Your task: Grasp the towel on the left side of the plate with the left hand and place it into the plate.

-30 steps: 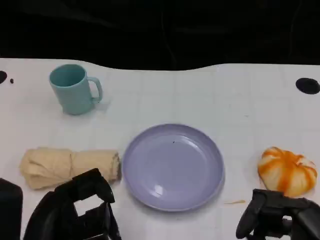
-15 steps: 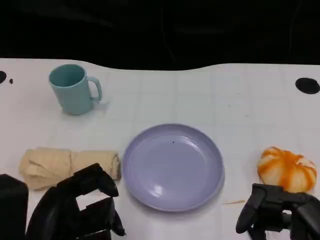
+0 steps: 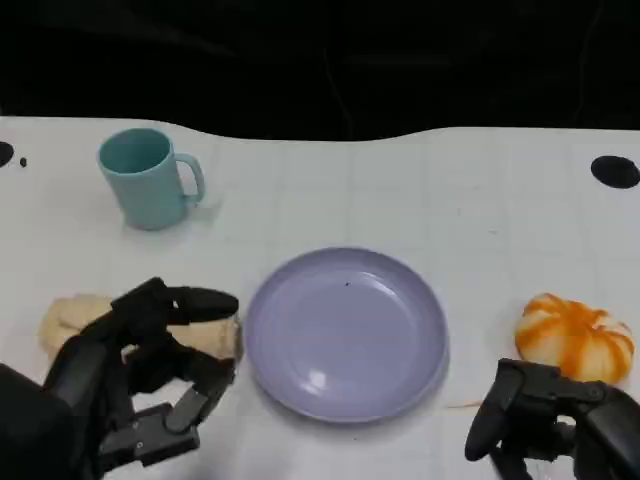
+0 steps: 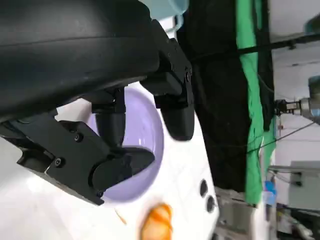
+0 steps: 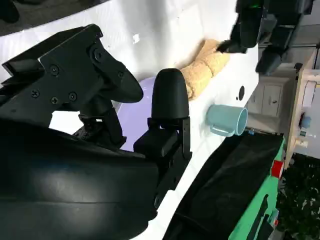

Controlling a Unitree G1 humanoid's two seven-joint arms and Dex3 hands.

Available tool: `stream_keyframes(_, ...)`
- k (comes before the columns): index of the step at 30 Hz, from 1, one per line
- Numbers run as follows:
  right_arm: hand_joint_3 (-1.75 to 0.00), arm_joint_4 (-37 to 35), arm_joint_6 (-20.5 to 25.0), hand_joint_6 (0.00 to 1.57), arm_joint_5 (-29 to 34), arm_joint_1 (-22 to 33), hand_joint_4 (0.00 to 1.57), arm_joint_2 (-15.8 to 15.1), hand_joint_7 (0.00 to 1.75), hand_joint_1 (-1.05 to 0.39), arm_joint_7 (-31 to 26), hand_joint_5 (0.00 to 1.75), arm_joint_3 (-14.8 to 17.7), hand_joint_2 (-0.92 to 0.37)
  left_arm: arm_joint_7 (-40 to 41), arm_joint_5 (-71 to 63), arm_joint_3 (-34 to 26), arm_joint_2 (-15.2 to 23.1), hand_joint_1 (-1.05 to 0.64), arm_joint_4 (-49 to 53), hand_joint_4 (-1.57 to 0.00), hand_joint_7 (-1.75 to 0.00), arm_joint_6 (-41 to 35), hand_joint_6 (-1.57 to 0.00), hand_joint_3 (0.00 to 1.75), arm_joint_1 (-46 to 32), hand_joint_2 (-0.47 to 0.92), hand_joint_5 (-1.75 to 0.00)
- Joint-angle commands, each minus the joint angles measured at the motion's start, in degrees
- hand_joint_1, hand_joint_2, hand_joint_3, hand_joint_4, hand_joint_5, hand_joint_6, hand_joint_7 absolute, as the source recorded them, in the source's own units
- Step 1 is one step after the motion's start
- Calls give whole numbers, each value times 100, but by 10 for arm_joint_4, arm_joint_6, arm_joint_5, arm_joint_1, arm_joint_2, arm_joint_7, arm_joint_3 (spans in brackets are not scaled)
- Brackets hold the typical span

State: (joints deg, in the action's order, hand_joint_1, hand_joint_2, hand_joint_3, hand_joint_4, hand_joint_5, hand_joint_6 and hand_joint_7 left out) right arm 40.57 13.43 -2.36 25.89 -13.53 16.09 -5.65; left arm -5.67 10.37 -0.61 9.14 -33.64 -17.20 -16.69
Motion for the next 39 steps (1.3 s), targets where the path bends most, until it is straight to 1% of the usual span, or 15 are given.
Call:
stream_keyframes(1, -124, 13, 16, 61, -5, -3, 75, -2, 152, 3, -5, 175, 4, -54, -20, -95, 8, 71, -37, 7, -39, -35, 30, -42, 21, 28, 92, -88)
stream_keyframes(2, -124, 13, 18, 61, -6, -4, 75, -2, 152, 3, -5, 175, 5, -54, -25, -123, 10, 90, -40, 7, -33, -28, 30, -38, 18, 35, 92, -81)
stream_keyframes(5, -123, 13, 21, 60, -8, -5, 74, -2, 152, 3, -4, 175, 6, -54, -40, -197, 20, 141, -43, 3, -23, -19, 29, -33, 13, 54, 92, -73)
stream_keyframes(7, -123, 12, 21, 60, -10, -6, 74, -2, 152, 3, -3, 175, 6, -54, -49, -268, 33, 182, -42, 7, -21, -16, 35, -32, 9, 70, 92, -71)
stream_keyframes(9, -122, 12, 21, 60, -9, -7, 75, -2, 152, 3, -3, 175, 6, -54, -60, -336, 49, 214, -46, 13, -19, -11, 28, -32, 5, 88, 92, -64)
stream_keyframes(12, -121, 17, 26, 60, -6, -7, 75, -5, 152, 2, -5, 175, 5, -54, -87, -426, 79, 247, -51, 32, -17, -6, 14, -32, 2, 120, 92, -55)
stream_keyframes(14, -120, 18, 28, 60, -7, -6, 75, -3, 152, 2, -6, 175, 5, -54, -103, -481, 101, 258, -54, 55, -18, -5, 6, -33, 1, 147, 91, -53)
stream_keyframes(16, -120, 19, 30, 61, -11, -5, 76, -2, 151, 3, -6, 175, 5, -55, -120, -520, 119, 259, -56, 78, -21, -2, -4, -33, 0, 172, 90, -47)
stream_keyframes(20, -119, 22, 31, 61, -11, -3, 76, -2, 151, 2, -7, 175, 4, -56, -152, -573, 148, 261, -58, 130, -25, 0, -7, -32, 0, 216, 89, -39)
stream_keyframes(23, -119, 24, 33, 61, -12, -3, 76, -2, 151, 2, -7, 175, 4, -56, -169, -602, 166, 256, -58, 173, -32, 0, -10, -33, 0, 246, 87, -27)
stream_keyframes(25, -119, 24, 34, 61, -13, -2, 76, -2, 151, 1, -7, 175, 3, -55, -178, -617, 178, 250, -58, 205, -33, 0, -15, -32, 0, 265, 87, -20)
stream_keyframes(31, -118, 27, 31, 61, -8, 0, 76, -4, 151, 1, -8, 175, 0, -55, -147, -626, 207, 221, -56, 330, -38, -1, 6, -33, 0, 312, 86, -14)
stream_keyframes(35, -118, 29, 32, 61, -5, 1, 75, -5, 151, 1, -9, 175, -1, -54, -134, -626, 212, 215, -55, 360, -40, 0, 15, -34, 0, 322, 86, -11)
stream_keyframes(39, -117, 31, 31, 61, -9, 4, 74, -5, 150, 1, -7, 175, -1, -55, -99, -630, 247, 183, -56, 506, -43, -1, 30, -35, 0, 376, 87, -10)
